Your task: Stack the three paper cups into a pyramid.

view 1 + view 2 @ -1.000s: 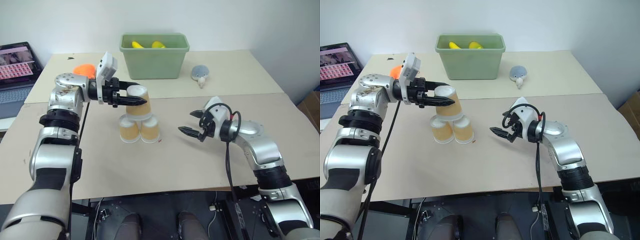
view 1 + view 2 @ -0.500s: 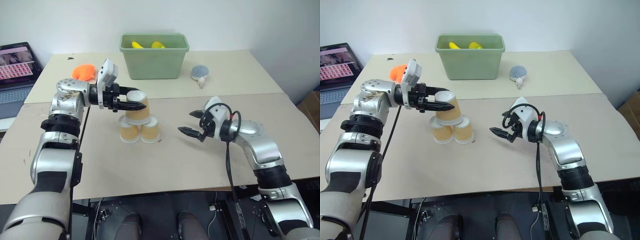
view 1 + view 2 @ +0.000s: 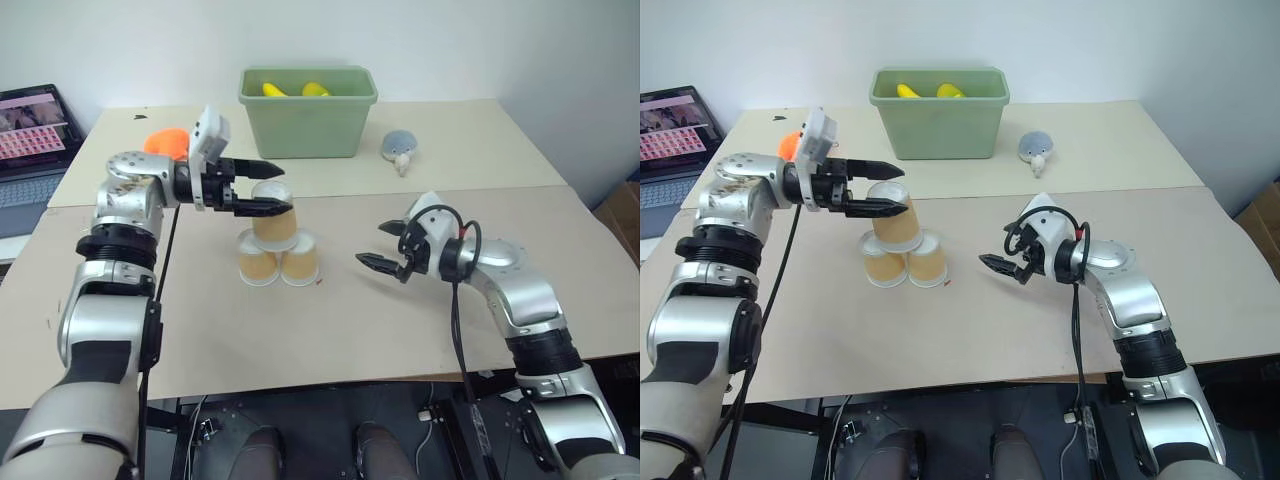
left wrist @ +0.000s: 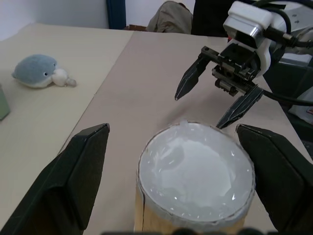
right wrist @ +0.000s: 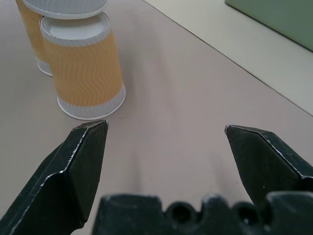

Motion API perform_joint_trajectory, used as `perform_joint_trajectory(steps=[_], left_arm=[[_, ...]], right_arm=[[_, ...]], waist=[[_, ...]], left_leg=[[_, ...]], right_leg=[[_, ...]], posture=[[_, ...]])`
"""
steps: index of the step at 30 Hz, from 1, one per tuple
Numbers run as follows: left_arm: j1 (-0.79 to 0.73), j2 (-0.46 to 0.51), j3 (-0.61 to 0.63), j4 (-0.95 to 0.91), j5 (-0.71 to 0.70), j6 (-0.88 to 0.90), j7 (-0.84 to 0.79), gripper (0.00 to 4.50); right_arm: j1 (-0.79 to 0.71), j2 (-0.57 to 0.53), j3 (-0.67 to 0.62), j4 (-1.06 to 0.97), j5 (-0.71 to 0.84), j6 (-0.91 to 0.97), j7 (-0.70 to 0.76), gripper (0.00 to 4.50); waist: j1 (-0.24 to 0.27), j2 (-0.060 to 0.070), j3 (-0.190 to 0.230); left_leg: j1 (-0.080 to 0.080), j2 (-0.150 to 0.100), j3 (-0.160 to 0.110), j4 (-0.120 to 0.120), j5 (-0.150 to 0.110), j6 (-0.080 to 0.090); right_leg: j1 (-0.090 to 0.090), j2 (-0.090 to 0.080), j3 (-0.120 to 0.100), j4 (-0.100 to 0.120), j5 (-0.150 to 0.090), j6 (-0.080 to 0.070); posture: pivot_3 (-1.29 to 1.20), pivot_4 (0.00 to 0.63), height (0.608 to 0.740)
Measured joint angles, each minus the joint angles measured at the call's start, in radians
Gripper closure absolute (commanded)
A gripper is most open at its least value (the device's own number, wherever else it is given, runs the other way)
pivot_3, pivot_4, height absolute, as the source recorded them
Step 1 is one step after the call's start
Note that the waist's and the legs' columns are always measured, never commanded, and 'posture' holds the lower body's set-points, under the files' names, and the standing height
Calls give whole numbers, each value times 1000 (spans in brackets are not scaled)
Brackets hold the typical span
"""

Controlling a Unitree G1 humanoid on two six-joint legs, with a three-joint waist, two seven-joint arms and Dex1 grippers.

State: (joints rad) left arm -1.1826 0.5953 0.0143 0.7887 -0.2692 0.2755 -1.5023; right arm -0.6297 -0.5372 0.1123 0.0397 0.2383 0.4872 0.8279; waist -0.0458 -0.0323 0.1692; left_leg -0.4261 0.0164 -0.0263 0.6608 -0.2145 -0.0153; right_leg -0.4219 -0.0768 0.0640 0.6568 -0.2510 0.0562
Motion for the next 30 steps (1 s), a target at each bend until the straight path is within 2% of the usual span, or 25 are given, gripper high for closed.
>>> perform_joint_trajectory(steps=[8,13,18,23,27,30], left_arm=[[10,53,106,-270,-133,238,93,81],[154,46,286,-466,-199,335,406,81],[442,-81,480,-690,-169,370,871,81],[691,-172,605,-870,-95,332,1180,81],[829,-236,642,-940,-42,251,1314,81],[908,-274,643,-948,-28,190,1363,81]], right_arm=[[-17,10,4,11,-2,-3,12,0],[-17,9,-9,10,-1,-3,-3,0],[-25,4,-57,79,-70,8,-167,0],[-35,9,-94,220,-181,8,-383,0],[-44,70,-144,248,-198,0,-518,0],[-44,112,-163,264,-196,-26,-567,0]], waist=[[0,0,0],[-3,1,0],[4,0,-1],[6,0,-1],[4,0,-1],[4,0,-1]], left_leg=[[1,0,0,0,0,0],[4,1,0,0,0,0],[3,0,1,1,0,0],[3,0,2,0,0,0],[3,0,3,0,0,-1],[4,0,2,-1,0,-1]], right_leg=[[1,0,0,1,0,0],[0,0,1,4,0,0],[-1,-2,1,5,0,0],[-2,-3,2,6,0,-1],[-1,-2,3,5,1,-1],[-1,-2,2,5,1,-1]], posture=[[0,150,732],[0,150,732],[0,150,732],[0,150,732],[0,150,732],[0,150,732]])
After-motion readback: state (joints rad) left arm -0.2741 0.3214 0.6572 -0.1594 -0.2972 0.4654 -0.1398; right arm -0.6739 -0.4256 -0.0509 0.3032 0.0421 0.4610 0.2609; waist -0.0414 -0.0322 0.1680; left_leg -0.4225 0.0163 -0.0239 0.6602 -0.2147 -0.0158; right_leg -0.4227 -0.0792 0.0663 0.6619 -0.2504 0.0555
